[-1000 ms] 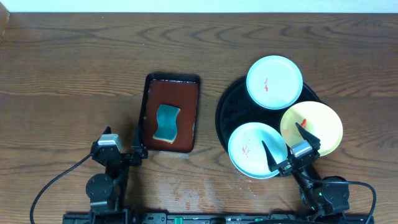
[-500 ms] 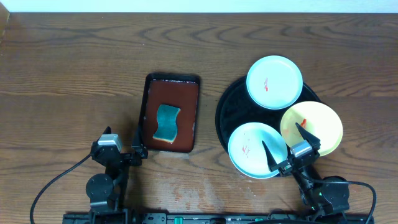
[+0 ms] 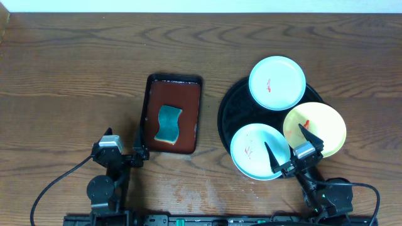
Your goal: Clean dirty plates on tray and stack at the side
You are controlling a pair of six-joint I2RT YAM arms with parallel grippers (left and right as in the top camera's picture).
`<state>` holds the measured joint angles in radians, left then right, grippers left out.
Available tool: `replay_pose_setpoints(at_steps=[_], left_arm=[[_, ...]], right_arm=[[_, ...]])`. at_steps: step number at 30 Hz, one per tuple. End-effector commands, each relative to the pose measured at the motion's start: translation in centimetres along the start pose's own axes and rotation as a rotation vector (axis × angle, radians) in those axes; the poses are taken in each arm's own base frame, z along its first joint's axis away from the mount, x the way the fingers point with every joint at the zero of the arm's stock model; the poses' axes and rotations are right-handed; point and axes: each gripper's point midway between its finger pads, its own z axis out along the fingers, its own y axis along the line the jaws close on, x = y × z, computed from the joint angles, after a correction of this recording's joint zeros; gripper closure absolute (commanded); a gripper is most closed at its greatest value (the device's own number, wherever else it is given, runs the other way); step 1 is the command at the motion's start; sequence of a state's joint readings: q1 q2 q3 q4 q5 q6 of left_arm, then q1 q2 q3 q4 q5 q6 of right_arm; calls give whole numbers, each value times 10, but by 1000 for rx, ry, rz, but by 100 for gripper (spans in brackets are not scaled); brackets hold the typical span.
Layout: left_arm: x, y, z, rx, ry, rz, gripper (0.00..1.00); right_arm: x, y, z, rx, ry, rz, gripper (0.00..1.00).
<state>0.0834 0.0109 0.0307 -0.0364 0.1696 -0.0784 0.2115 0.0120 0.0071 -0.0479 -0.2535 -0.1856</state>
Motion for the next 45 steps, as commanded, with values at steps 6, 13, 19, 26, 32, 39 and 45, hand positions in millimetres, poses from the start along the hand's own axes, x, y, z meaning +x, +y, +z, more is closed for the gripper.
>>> replay_pose_setpoints(at_steps=[6, 13, 19, 26, 32, 39, 45], left_arm=[[15, 3, 2, -10, 33, -9, 15], [7, 2, 2, -2, 4, -6, 14], [11, 1, 2, 4, 21, -15, 15], [3, -35, -2, 209, 3, -9, 15], [-54, -45, -14, 228, -79, -95, 14], [-113, -62, -14, 244, 96, -132, 14], [-113, -61, 8, 165, 525, -207, 14]], right_arm=[[1, -2, 0, 11, 4, -5, 1], [0, -2, 0, 11, 0, -6, 1], [-3, -4, 0, 21, -13, -11, 1], [-29, 14, -3, -99, -105, 115, 1], [-73, 10, -13, -110, -100, 111, 1], [-151, -10, -7, -112, 79, 166, 1], [-151, -16, 29, -178, 443, 282, 1]])
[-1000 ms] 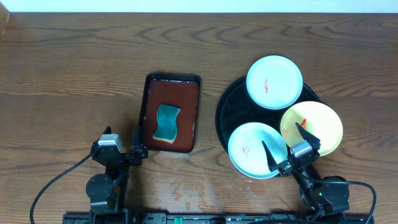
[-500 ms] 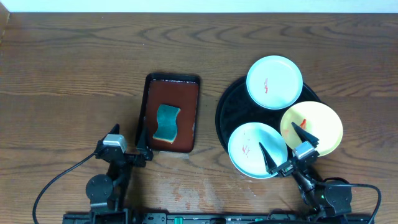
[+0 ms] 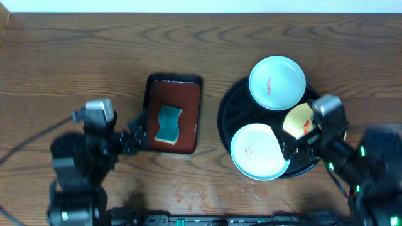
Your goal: Clean dirty plates on tray and stack at the side
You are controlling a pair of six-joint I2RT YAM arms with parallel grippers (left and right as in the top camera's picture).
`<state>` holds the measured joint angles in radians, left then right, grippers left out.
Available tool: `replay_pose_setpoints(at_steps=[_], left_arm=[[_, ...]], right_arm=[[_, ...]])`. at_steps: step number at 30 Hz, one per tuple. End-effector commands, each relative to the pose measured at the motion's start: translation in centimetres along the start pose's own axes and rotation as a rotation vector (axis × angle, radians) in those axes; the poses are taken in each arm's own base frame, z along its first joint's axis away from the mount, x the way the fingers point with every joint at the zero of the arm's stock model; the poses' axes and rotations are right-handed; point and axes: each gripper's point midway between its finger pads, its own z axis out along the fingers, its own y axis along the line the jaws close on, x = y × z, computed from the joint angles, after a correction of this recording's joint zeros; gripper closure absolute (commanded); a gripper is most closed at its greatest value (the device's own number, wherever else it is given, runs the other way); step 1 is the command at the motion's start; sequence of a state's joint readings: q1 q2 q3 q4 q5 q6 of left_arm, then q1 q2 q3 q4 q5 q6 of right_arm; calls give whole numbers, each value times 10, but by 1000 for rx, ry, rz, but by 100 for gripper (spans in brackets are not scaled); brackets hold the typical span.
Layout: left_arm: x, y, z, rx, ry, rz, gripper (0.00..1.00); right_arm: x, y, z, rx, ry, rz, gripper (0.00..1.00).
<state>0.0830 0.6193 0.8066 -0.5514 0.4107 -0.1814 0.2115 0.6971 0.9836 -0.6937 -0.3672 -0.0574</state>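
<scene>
Three dirty plates sit on a round black tray (image 3: 227,112): a pale blue plate (image 3: 277,83) at the back, a second pale blue plate (image 3: 257,150) at the front, and a yellow plate (image 3: 298,120) at the right. All carry red smears. My right arm covers most of the yellow plate, and my right gripper (image 3: 296,143) hangs open over its near edge, beside the front plate. A teal sponge (image 3: 168,123) lies in a red-brown rectangular tray (image 3: 188,94). My left gripper (image 3: 137,133) is open at that tray's left edge.
Both trays rest on a brown wooden table (image 3: 75,56). Both arms are raised and look blurred. Their cables trail along the front edge.
Both arms have risen from low at the front edge. The left gripper now sits higher along the sponge tray's left side. The right gripper has moved onto the yellow plate. Plates and sponge are unmoved.
</scene>
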Motion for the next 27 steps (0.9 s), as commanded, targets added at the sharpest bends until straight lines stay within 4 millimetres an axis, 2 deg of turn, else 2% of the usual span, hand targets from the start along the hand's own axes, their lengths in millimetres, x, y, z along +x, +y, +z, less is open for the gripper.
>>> replay_pose_setpoints(at_steps=[1, 4, 6, 10, 11, 12, 13, 15, 17, 20, 21, 26, 27], left_arm=[[-10, -2, 14, -24, 199, -61, 14], [-3, 6, 28, -52, 310, -104, 14], [4, 11, 39, -62, 353, -123, 14], [29, 15, 56, -57, 480, -233, 14], [37, 15, 60, -55, 521, -244, 16], [49, 14, 63, -58, 576, -245, 18], [67, 13, 68, -51, 661, -220, 24], [94, 13, 75, -77, 773, -195, 29], [120, 22, 83, -153, 865, -135, 32], [148, 41, 99, -301, 938, -48, 36], [162, 48, 113, -339, 969, -16, 38], [200, 64, 142, -397, 1054, -77, 43], [208, 66, 147, -402, 1067, -87, 48]], right_arm=[[-5, -10, 31, -31, 146, 65, 1], [7, -1, 54, -133, 238, 174, 1], [18, -3, 65, -144, 289, 207, 1], [34, 1, 85, -208, 364, 287, 1], [37, 1, 89, -211, 382, 310, 1], [41, 0, 92, -211, 397, 319, 10], [47, -1, 96, -210, 422, 332, 17], [54, -1, 98, -206, 456, 368, 22], [59, -1, 98, -205, 476, 383, 33], [60, -1, 98, -205, 481, 384, 35], [60, -2, 98, -201, 480, 382, 37], [62, -1, 97, -196, 493, 412, 41], [62, -1, 97, -195, 497, 419, 44]])
